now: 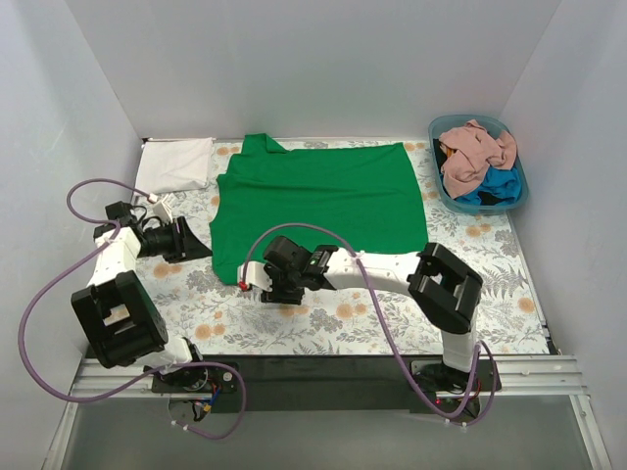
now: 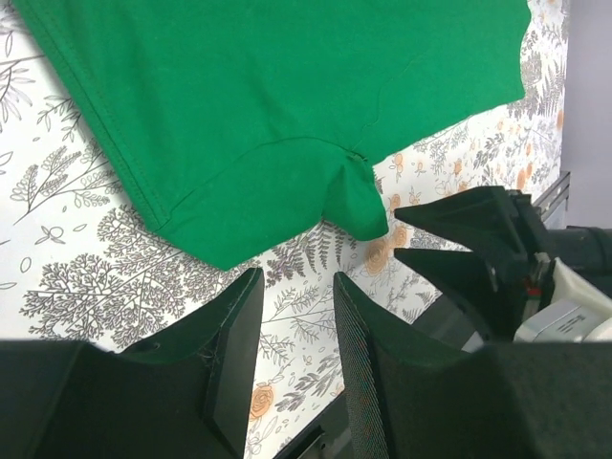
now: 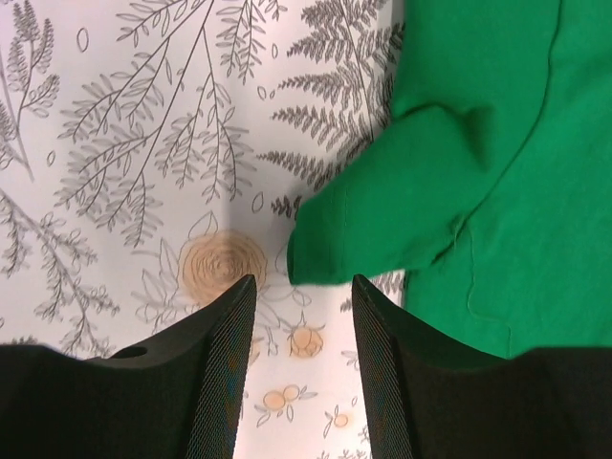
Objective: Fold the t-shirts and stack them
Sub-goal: Flatten the tshirt out
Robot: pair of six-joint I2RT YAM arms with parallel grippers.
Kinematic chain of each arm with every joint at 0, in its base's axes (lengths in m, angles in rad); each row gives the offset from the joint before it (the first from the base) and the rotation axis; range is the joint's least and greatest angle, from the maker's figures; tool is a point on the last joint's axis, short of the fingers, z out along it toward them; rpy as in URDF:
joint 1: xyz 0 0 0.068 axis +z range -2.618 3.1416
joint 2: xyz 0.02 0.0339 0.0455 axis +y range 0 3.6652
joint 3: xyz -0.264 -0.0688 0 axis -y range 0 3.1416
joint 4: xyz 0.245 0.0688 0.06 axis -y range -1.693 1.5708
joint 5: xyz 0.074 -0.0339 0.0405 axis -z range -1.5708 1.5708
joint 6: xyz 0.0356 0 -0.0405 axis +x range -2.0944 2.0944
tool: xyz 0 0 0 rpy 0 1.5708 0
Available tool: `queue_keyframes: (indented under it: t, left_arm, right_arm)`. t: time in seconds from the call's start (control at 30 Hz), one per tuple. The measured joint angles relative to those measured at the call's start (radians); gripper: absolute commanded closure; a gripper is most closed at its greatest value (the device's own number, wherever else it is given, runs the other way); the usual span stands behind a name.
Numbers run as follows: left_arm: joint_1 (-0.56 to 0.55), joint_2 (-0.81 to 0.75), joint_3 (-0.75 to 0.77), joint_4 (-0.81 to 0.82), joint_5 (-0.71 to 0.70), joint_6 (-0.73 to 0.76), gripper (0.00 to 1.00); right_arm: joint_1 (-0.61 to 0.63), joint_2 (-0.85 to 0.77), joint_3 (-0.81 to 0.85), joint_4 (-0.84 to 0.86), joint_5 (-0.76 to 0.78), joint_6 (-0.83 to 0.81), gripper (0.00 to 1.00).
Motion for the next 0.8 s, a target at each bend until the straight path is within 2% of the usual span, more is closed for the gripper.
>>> queue_keyframes:
  t: [0.23,0.33,0.37,0.4,0.53,0.63,0.8]
  left_arm:
    - [0.012,0.032,0.0,0.008,0.006,-0.012,0.65]
    - [0.012,0.032,0.0,0.006,0.013,-0.005,0.65]
    - [0.012,0.031,0.0,0.005,0.016,0.002,0.66]
    - [0.012,0.03,0.0,0.003,0.016,0.01,0.66]
    - [0.012,-0.001,0.0,-0.001,0.015,0.056,0.7]
    - [0.012,-0.035,-0.002,-0.001,0.018,0.095,0.71]
    - [0.005,-0.046,-0.002,0.0,0.026,0.177,0.71]
  right_arm:
    - [0.027,0.109,0.069,0.04,0.051,-0.023,0.5]
    - [0.027,0.142,0.087,0.058,0.066,-0.033,0.75]
    - [0.027,0.144,0.09,0.064,0.072,-0.039,0.93]
    - [0.027,0.144,0.09,0.067,0.074,-0.047,0.99]
    - [0.013,0.143,0.091,0.066,0.068,-0.031,0.99]
    - [-0.042,0.132,0.101,0.058,-0.017,0.018,0.99]
    - [-0.259,0.128,0.191,0.058,-0.198,0.148,0.99]
